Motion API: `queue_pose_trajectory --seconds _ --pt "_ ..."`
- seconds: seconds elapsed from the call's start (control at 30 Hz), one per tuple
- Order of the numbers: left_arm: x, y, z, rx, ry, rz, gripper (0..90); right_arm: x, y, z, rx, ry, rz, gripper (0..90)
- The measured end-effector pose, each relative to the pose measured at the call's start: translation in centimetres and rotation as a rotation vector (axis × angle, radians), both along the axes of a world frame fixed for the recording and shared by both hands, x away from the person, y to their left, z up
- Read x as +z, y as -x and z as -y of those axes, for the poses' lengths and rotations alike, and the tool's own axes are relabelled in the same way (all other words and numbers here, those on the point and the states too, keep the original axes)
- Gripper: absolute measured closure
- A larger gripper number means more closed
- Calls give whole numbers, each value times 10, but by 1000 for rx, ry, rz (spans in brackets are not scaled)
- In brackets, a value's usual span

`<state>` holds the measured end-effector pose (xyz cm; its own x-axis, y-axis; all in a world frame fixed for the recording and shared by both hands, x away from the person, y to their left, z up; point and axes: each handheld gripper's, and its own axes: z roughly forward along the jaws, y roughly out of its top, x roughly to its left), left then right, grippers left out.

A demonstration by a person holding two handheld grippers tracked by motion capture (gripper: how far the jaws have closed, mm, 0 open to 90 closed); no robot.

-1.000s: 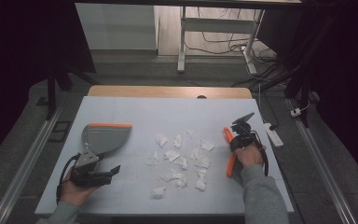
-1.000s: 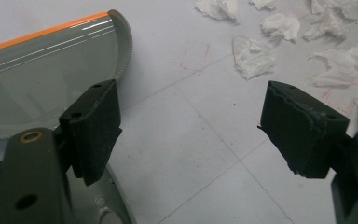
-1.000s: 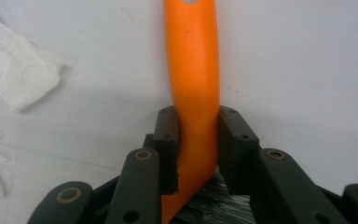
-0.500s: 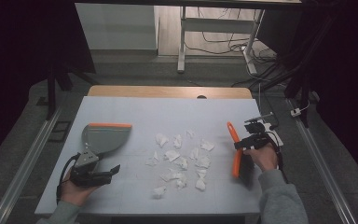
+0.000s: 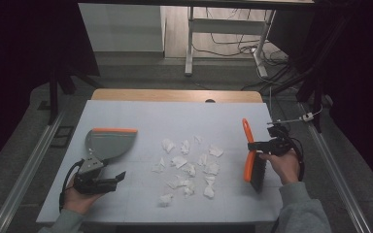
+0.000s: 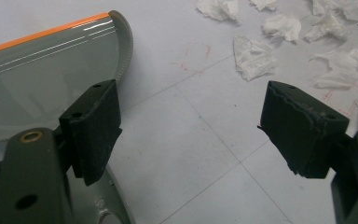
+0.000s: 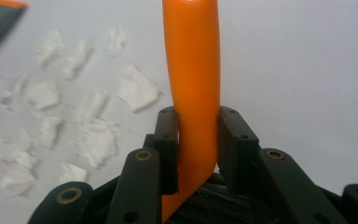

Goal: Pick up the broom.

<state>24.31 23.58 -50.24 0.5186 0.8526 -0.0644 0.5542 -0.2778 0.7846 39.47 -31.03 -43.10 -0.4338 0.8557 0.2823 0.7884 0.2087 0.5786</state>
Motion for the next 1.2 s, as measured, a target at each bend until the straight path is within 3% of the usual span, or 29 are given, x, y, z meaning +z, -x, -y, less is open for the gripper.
queue_pose_trajectory --seconds 0.33,0.57,0.87,1.2 --pt "0 -1 2 1 -2 0 214 7 13 -10 32 -118 65 711" --pt "1 -1 2 0 -3 2 214 6 18 -15 25 -184 91 711" --pt "2 -1 4 -4 -4 7 215 13 29 -27 30 -268 162 711" --pt "8 0 5 -6 23 32 222 11 40 -44 30 -359 215 711"
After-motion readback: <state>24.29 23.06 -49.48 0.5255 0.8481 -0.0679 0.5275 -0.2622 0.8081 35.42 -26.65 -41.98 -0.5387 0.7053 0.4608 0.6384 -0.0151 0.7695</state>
